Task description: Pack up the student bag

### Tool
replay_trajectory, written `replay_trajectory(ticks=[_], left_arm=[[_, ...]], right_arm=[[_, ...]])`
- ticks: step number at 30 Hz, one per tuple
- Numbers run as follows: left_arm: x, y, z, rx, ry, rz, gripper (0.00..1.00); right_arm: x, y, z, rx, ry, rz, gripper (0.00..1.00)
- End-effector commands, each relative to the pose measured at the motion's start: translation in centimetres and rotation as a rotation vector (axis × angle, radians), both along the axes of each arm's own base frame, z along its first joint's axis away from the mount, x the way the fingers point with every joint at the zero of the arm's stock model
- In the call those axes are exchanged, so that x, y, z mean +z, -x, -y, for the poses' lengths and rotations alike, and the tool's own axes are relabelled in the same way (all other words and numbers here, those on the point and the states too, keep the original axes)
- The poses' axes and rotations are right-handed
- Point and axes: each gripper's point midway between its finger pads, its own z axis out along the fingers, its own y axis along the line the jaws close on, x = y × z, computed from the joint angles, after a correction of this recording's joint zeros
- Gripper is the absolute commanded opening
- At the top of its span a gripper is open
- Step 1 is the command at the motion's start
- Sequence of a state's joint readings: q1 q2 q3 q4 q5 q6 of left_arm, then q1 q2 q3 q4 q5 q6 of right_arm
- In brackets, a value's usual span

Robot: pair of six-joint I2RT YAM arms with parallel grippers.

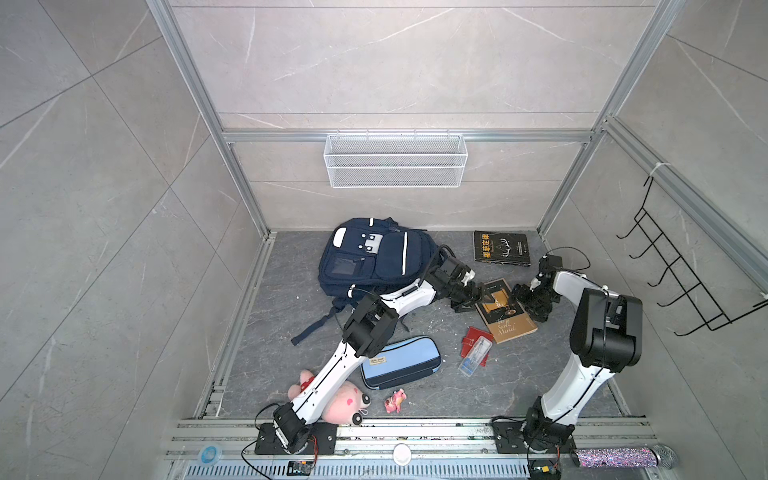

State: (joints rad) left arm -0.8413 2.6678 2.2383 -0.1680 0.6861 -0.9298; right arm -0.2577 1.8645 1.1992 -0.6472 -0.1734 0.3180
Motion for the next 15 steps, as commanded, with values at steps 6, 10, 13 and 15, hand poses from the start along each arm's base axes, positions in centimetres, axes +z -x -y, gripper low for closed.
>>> replay_trajectory(ticks=[6,10,13,15], left_arm=[[-3.0,-3.8,-0.6,0.138,0.011,-0.086,0.86],[-1.6,-4.1,-0.3,0.157,0.037,-0.115,0.88],[-1.3,-3.8,-0.3,0.164,0.038,-0.162,0.88],[-1.1,-3.7,-0.2,0.160,0.044,-0.176,0.88]], right_arm=[[-1.6,4.5,-3.4,-0.036,-0.151,-0.105,0.82],[-1.7,5.1,-4.5,-0.040,-0.183,-0.103,0.79],[-1.8,5.2,-5.4,-0.035,-0.200,-0.097,0.69],[-1.7,4.9,-5.8,-0.034,-0.210,-0.085,0.62]])
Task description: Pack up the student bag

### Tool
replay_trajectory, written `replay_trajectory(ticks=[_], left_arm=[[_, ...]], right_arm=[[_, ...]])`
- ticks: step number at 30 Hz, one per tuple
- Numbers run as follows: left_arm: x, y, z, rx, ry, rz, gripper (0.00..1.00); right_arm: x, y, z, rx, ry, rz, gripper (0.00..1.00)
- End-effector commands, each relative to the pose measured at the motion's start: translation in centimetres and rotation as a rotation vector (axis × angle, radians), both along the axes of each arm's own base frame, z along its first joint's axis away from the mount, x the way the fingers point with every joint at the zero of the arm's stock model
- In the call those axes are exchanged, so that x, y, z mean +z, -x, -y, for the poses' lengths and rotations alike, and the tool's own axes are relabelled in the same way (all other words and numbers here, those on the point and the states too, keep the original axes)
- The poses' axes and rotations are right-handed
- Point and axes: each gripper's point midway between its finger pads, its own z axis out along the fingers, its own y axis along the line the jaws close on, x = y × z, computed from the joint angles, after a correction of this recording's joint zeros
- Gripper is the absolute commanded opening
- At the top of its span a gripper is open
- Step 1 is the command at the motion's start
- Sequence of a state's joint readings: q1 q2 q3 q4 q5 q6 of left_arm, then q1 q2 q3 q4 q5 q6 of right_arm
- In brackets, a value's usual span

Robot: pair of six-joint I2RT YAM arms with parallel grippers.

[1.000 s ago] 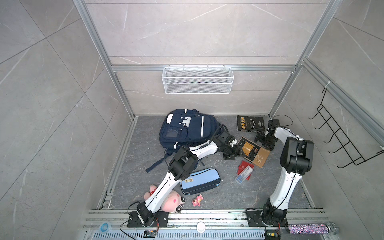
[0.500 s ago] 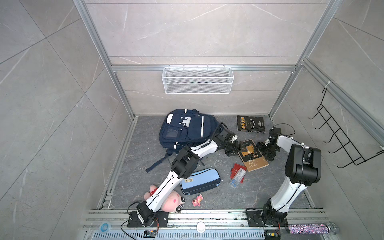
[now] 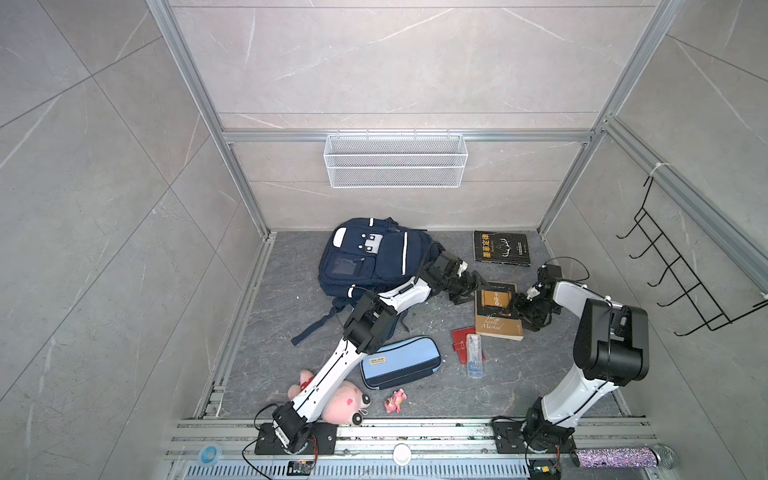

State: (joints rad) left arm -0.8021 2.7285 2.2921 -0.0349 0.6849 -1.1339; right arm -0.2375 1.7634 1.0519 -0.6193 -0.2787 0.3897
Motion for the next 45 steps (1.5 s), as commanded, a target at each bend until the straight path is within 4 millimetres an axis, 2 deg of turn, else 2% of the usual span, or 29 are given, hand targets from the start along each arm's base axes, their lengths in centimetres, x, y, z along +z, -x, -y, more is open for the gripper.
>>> replay_trajectory(ticks=[1,7,14,20,23,25,29,31,33,38,40,45], left_arm=[[-1.3,0.1,-0.3,0.021,-0.025,-0.081,0.88],[0.7,-0.5,0.0,-0.006,0.011,-0.026,0.88],[3.6,-0.1,0.0,-0.068,0.033,0.031,0.88],[7.2,0.9,-0.6,-0.130,0.073,0.084,0.88],[8.2,1.0,-1.2,-0.146,0.065,0.102,0.87],[7.5,0.5,-2.9,-0.118,-0.027,0.125,0.86],[4.8,-2.0,-8.0,-0.020,-0.170,0.091,0.85],[4.0,-2.3,-9.9,-0.019,-0.235,0.110,0.85],[3.2,-2.0,-11.0,-0.040,-0.293,0.128,0.85],[0.4,-0.5,-10.9,-0.104,-0.351,0.125,0.84],[-0.4,0.1,-10.4,-0.136,-0.357,0.128,0.79],[-1.1,1.9,-8.4,-0.202,-0.298,0.099,0.79]], right_arm=[[-1.7,1.9,-2.6,0.001,-0.092,-0.076,0.60],[-1.0,1.1,-3.4,0.017,-0.108,-0.041,0.51],[-1.7,1.1,-4.8,-0.030,-0.161,-0.021,0.39],[-1.8,0.5,-5.7,-0.030,-0.175,-0.003,0.38],[-2.2,0.6,-5.7,-0.043,-0.175,-0.004,0.38],[-2.3,0.7,-5.6,-0.050,-0.170,-0.006,0.38],[-2.0,0.5,-5.3,-0.054,-0.153,0.002,0.38],[-2.0,0.5,-5.2,-0.051,-0.149,-0.001,0.38],[-2.1,0.6,-5.2,-0.045,-0.140,-0.008,0.39],[-2.3,0.8,-5.4,-0.042,-0.121,-0.018,0.39],[-2.5,0.8,-5.7,-0.032,-0.121,-0.023,0.38],[-2.9,1.1,-6.4,-0.019,-0.121,-0.044,0.38]])
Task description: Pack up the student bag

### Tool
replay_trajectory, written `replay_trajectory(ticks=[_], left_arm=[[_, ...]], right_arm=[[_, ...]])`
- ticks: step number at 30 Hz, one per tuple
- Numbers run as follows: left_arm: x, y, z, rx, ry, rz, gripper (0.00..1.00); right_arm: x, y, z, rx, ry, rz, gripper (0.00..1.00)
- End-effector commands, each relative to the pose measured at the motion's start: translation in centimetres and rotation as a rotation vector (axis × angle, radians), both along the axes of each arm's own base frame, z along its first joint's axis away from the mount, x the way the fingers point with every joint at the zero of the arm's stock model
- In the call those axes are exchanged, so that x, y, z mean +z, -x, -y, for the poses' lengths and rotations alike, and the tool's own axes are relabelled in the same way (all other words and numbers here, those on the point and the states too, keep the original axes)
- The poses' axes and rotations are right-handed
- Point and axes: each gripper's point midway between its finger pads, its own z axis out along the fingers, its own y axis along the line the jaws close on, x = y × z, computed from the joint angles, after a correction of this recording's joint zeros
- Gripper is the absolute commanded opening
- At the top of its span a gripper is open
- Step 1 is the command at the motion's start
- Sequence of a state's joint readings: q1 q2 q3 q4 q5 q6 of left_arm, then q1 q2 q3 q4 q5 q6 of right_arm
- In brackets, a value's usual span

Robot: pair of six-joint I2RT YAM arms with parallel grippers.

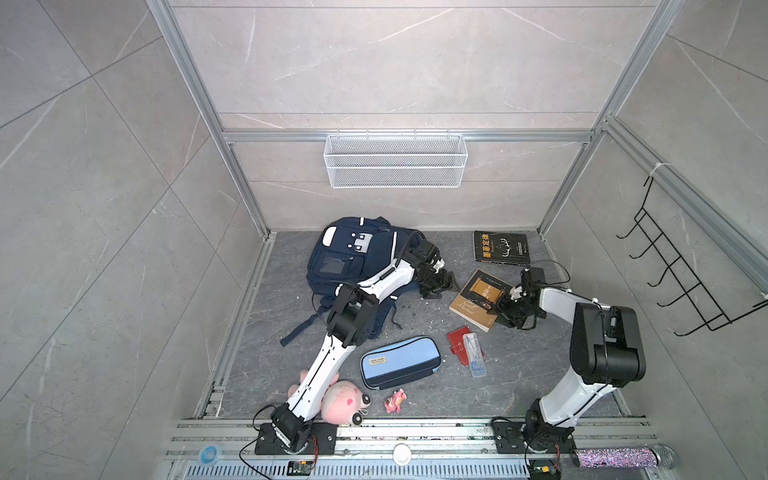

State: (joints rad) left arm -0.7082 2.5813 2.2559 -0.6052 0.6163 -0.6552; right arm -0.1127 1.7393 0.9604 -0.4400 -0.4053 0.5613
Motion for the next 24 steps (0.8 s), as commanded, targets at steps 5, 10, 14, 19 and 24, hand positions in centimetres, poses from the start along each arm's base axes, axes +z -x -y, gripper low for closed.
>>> replay_trajectory(ticks=[5,10,14,19,24], left_arm=[[0.8,3.1,3.5,-0.112,0.137,-0.049,0.79],[3.7,3.6,5.8,-0.139,0.283,-0.059,0.79],[7.8,3.5,7.3,-0.145,0.426,-0.047,0.79],[11.9,3.3,7.9,-0.152,0.534,-0.033,0.79],[12.3,3.6,7.7,-0.147,0.530,-0.049,0.79]], right_arm=[[-3.2,2.8,-0.5,-0.004,0.027,-0.138,0.37],[-3.5,3.2,-0.7,0.001,0.020,-0.150,0.36],[-3.7,3.5,-0.8,-0.007,0.009,-0.154,0.36],[-3.5,3.8,-0.8,-0.006,0.011,-0.151,0.36],[-3.4,3.9,-0.8,-0.007,0.015,-0.149,0.36]])
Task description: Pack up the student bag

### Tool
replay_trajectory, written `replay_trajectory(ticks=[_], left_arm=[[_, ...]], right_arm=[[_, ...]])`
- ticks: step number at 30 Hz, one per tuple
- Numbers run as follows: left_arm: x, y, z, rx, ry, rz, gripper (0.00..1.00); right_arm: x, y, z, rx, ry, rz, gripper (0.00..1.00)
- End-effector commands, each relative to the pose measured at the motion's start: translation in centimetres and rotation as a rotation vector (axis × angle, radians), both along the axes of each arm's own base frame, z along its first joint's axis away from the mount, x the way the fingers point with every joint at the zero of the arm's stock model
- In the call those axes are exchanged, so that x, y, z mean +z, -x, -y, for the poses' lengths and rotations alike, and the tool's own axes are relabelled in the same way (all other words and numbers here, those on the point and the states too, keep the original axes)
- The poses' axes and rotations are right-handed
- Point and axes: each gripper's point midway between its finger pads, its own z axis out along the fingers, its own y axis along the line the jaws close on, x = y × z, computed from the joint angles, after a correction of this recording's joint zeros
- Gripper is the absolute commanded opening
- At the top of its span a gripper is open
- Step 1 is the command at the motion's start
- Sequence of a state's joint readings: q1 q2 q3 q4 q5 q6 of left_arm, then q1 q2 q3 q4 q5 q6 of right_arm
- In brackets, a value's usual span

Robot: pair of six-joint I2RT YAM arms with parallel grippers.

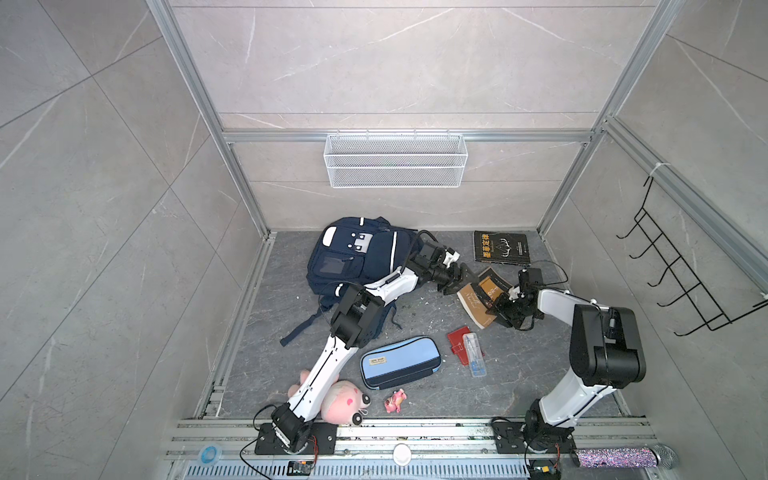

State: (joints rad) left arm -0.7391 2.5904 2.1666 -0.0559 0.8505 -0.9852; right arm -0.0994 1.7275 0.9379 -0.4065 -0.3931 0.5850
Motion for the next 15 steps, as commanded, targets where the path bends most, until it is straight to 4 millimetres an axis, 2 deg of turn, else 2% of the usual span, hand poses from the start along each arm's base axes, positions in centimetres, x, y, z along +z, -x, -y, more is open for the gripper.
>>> replay_trajectory(ticks=[1,8,12,15], left_arm=[[6.9,3.3,1.4,-0.117,0.139,0.030,0.79],[4.8,2.6,0.0,-0.053,0.006,0.050,0.73],[3.4,2.3,-0.4,-0.035,-0.053,0.063,0.64],[2.0,2.0,-0.4,-0.023,-0.071,0.057,0.50]], right_arm=[[-3.3,4.0,-0.5,0.001,0.008,-0.163,0.36],[-3.3,3.9,-0.4,-0.003,0.013,-0.161,0.36],[-3.2,3.8,-0.3,-0.004,0.018,-0.155,0.36],[-2.8,3.3,-0.6,0.005,0.003,-0.132,0.37]])
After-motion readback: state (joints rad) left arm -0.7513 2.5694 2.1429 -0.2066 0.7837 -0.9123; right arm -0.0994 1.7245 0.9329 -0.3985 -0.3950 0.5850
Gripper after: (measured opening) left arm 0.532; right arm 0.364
